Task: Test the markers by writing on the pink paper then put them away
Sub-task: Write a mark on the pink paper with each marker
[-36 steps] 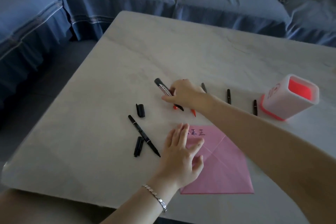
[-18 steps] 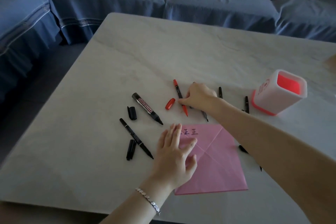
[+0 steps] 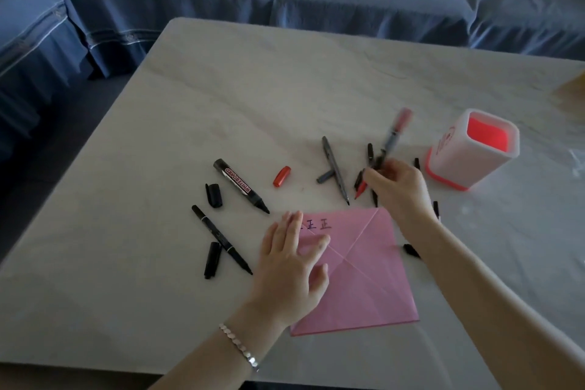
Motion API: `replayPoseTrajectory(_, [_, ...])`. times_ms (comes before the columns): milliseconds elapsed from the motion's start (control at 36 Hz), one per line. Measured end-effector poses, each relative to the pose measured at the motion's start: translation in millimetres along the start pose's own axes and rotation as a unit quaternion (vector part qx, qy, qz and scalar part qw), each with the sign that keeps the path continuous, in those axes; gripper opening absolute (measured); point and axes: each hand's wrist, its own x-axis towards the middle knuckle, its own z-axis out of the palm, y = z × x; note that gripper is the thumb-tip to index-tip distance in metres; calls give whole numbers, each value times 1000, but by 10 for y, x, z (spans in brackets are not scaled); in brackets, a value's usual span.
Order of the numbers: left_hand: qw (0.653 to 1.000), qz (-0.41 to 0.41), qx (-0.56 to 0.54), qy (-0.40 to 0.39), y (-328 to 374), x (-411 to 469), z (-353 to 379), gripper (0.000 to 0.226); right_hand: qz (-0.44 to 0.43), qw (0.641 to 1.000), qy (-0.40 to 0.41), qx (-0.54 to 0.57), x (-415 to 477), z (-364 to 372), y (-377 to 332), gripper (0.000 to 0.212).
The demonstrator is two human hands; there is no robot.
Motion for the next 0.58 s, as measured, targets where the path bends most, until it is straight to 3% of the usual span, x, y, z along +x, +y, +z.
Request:
replayPoseTrajectory(194, [997,51,38,-41,95,157,-140,38,28,989,81,124,-542,-324,444,20])
replayPoseTrajectory(278, [996,61,37,-50,104,219,-105,53,3,984,91,151,-639,-331,492,23])
replayPoseTrajectory(361, [994,67,48,-68,95,234,-90,65,1,976,88,199,-659,-312,479,23])
replayPoseTrajectory(583, [995,61,42,-63,0,92,-88,51,5,970,13,244,-600,-155,412,19])
